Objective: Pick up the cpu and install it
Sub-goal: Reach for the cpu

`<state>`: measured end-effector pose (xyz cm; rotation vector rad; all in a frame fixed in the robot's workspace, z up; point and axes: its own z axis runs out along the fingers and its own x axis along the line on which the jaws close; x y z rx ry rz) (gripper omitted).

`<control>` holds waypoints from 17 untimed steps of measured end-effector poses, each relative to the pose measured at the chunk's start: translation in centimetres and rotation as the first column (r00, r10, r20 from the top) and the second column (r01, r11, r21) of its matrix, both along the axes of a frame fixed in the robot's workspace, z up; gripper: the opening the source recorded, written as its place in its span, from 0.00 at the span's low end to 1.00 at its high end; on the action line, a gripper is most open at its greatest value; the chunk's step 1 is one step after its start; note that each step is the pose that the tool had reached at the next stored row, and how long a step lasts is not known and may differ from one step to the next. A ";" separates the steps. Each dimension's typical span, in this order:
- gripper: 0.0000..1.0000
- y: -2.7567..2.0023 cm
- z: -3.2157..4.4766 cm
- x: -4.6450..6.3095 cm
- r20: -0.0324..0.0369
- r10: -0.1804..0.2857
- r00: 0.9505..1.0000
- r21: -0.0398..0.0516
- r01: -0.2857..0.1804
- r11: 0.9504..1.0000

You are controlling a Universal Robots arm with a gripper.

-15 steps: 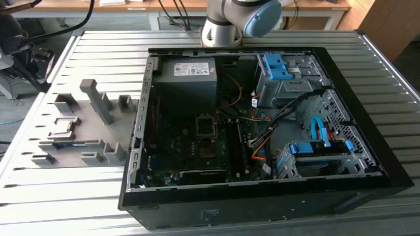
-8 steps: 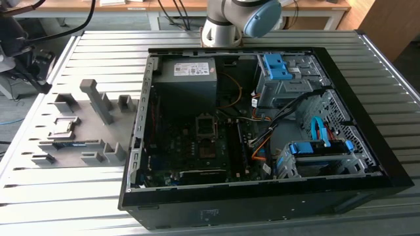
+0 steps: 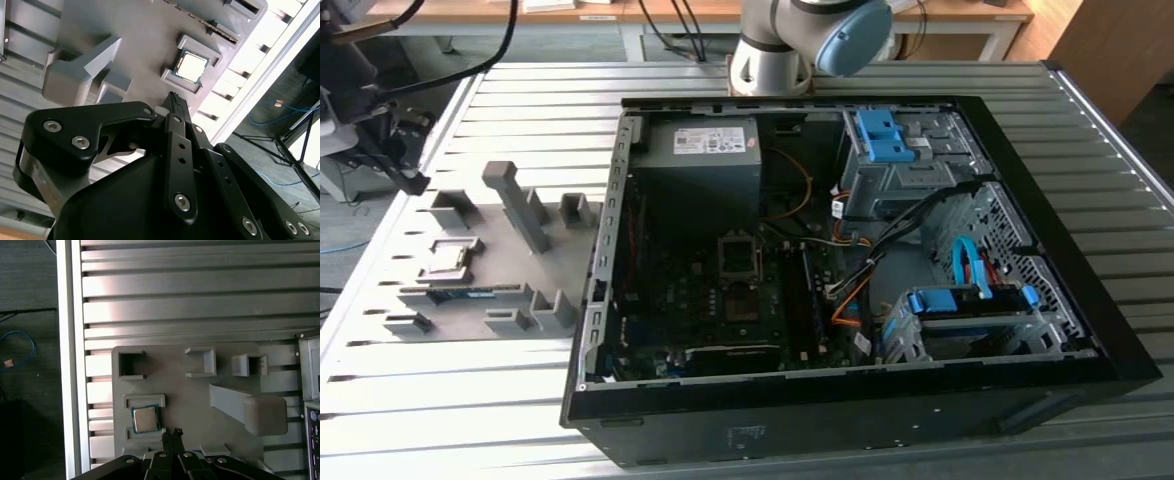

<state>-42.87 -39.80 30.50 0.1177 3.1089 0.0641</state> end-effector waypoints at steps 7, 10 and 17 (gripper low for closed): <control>0.10 0.00 -0.56 0.0 0.000 0.000 1.000 0.000 0.000 1.000; 0.10 0.00 -0.79 0.0 0.000 0.000 1.000 0.000 0.000 1.000; 0.10 0.00 -1.27 0.0 0.000 0.000 1.000 0.000 0.000 1.000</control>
